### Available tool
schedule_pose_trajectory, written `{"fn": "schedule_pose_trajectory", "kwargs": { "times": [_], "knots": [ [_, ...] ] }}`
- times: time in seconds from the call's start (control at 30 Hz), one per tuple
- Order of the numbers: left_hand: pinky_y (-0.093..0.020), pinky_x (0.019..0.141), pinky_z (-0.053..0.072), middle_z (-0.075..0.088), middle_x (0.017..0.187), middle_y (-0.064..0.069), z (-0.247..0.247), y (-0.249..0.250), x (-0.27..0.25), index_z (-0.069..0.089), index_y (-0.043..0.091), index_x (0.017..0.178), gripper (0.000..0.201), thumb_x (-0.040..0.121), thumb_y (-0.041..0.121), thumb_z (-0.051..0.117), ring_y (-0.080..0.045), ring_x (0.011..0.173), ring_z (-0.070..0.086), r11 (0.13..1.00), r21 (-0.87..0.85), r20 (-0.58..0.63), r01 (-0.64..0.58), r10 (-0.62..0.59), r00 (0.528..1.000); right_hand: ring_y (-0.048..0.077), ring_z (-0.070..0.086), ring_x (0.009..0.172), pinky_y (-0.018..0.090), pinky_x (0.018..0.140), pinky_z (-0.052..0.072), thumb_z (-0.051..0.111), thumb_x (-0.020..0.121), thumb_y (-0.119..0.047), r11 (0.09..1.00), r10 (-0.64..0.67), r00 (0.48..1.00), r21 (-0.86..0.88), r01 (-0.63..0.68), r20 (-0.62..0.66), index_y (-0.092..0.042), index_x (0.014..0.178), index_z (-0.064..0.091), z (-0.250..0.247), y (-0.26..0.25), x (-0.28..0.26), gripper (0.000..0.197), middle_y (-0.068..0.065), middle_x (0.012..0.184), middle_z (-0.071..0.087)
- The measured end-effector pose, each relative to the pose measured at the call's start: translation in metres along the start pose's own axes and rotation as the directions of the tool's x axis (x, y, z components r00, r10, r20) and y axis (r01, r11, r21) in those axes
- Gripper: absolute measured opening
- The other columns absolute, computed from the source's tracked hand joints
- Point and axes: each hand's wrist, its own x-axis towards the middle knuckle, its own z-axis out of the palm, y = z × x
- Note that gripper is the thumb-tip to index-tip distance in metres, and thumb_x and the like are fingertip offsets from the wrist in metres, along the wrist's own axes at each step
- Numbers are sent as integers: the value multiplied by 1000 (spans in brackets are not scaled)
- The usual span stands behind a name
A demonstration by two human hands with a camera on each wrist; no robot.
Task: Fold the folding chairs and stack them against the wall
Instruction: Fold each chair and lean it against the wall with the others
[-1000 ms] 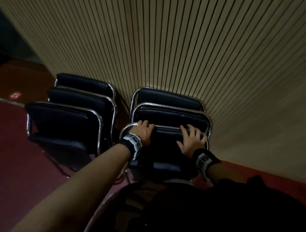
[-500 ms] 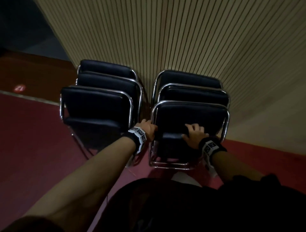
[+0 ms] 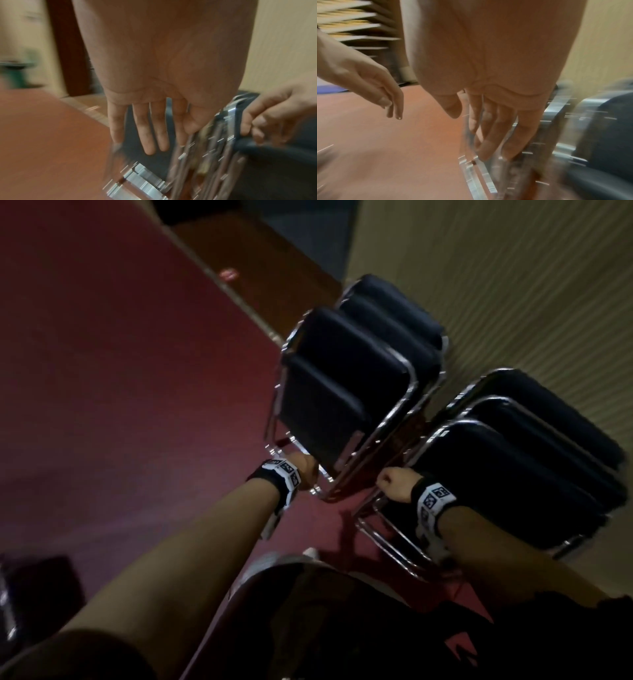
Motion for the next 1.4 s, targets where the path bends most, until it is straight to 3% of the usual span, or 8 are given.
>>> {"fn": "schedule_pose_trajectory", "kwargs": {
  "times": [0.17,0.3,0.43,0.53,0.67,0.9,1.3,1.4],
  "knots": [
    [-39,102,50,62,136,-6,107,-81,-106,62,17,132,36,96,19,57,-30,122,60,947,-147,96,286,-274,957,26,66,105,29,89,49,46,97,-35,931,-225,947,-236,279,229,-17,101,69,59,-112,15,29,5,109,71],
    [-38,106,47,60,140,-6,161,-156,-216,59,17,138,41,97,21,57,-28,126,58,810,-313,102,496,-491,865,25,66,97,32,89,51,44,99,-34,832,-394,859,-269,484,326,-15,104,69,94,-245,4,31,6,104,72],
    [-41,104,48,65,133,-12,209,-178,-287,66,12,127,36,97,24,50,-33,121,61,659,-490,122,570,-596,794,28,68,93,32,85,53,44,99,-30,706,-415,797,-398,586,438,-9,101,69,131,-315,-16,33,10,101,74],
    [-42,101,51,68,125,-13,256,-221,-356,70,11,121,35,96,24,49,-35,115,64,491,-591,142,640,-717,682,26,69,83,35,82,55,44,99,-31,583,-443,706,-421,695,553,-7,100,69,175,-409,-45,34,12,96,75],
    [-42,98,52,70,124,-11,294,-271,-420,71,16,120,35,94,26,50,-35,112,65,361,-684,136,634,-790,597,26,72,86,38,83,58,44,99,-26,410,-473,603,-446,796,643,-5,103,70,225,-523,-65,34,9,98,76],
    [-39,93,55,71,120,-8,382,-387,-543,73,22,118,33,91,26,54,-33,108,67,121,-737,268,665,-851,451,22,74,85,40,87,58,44,97,-30,213,-456,509,-466,859,730,-11,99,70,328,-722,-93,32,4,96,76],
    [-42,98,52,68,125,-13,343,-585,-598,67,13,126,36,96,24,50,-36,113,64,70,-724,275,687,-883,380,24,68,102,31,90,52,49,95,-30,157,-549,435,-423,892,713,-19,116,69,347,-937,-49,30,4,111,72],
    [-40,100,50,63,129,-15,299,-651,-597,59,12,133,41,95,24,50,-36,118,60,39,-780,203,624,-928,313,25,64,109,31,95,50,49,95,-32,139,-564,436,-440,887,701,-19,119,67,331,-1006,-17,32,4,119,69]
  ]
}}
